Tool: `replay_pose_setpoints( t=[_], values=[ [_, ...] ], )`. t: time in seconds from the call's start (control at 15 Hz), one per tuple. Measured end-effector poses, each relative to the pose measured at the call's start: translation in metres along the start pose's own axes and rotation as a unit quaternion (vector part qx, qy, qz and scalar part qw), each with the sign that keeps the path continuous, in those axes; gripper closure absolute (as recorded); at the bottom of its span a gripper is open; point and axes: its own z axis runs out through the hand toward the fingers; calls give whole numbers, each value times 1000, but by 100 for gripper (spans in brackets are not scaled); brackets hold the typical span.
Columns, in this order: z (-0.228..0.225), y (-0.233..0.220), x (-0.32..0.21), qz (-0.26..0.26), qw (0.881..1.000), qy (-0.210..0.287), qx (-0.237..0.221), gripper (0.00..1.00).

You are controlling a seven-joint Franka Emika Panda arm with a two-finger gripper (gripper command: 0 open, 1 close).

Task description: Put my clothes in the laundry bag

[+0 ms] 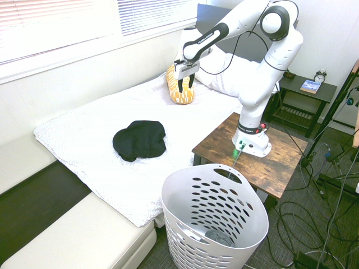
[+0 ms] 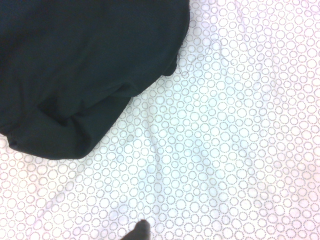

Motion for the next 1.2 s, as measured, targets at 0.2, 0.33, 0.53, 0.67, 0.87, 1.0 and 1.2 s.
replay_pose_setpoints(
  t=[0.2, 0.33, 0.53, 0.67, 0.87, 1.0, 1.2],
  values=[
    [4, -7, -4, -9, 1000, 6, -1, 0],
    [15, -28, -12, -25, 1000, 18, -3, 0],
    [53, -76, -16, -50, 998, 21, -12, 0],
    [89, -104, -6, -62, 998, 18, -26, 0],
    [152, -140, 20, -77, 996, 20, -47, 0],
    [200, -155, 38, -77, 995, 21, -58, 0],
    [268, -183, 66, -66, 995, 27, -66, 0]
  ],
)
